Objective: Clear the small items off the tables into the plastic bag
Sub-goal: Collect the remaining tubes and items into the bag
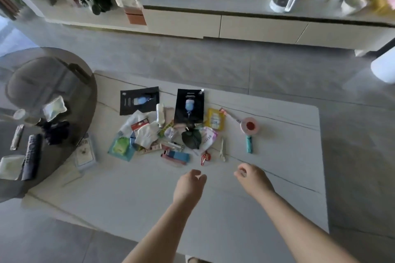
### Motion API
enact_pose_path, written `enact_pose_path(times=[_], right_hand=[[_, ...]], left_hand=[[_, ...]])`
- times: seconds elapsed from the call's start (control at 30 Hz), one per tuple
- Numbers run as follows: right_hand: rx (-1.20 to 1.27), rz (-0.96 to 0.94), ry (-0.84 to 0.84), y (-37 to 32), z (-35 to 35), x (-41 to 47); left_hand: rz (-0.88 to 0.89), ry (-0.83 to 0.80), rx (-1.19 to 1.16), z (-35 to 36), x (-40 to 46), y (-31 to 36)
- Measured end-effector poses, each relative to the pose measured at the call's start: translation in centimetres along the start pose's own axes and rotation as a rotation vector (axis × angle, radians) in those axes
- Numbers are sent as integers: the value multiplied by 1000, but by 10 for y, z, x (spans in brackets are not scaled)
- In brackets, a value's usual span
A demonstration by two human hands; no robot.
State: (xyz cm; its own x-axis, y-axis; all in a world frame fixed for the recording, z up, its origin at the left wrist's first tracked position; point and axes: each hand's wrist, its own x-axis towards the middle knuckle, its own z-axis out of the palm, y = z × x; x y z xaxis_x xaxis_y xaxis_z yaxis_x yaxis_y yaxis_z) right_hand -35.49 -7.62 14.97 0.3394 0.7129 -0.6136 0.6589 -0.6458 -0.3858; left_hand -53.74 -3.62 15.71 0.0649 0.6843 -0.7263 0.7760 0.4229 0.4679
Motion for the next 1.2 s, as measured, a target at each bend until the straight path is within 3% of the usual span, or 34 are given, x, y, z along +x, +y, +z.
enact_pose_path(times=[0.4,0.63,0.77,0.9,1.03,1.2], right_hand=[[28,30,12,25,108,143],[-47,84,192,12,123,187],[-95,107,259,5,130,198],[-23,149,212,10,131,198],[54,128,234,22,121,190],[83,173,392,43,92,187]], left_hand=[[-70,88,-26,82,170,-26],[-177,267,87,104,202,-30],[-166,271,89,110,210,-29],[-144,215,106,111,215,-32],[-123,225,-73,107,213,-34],[-81,160,-246,108,207,-35]])
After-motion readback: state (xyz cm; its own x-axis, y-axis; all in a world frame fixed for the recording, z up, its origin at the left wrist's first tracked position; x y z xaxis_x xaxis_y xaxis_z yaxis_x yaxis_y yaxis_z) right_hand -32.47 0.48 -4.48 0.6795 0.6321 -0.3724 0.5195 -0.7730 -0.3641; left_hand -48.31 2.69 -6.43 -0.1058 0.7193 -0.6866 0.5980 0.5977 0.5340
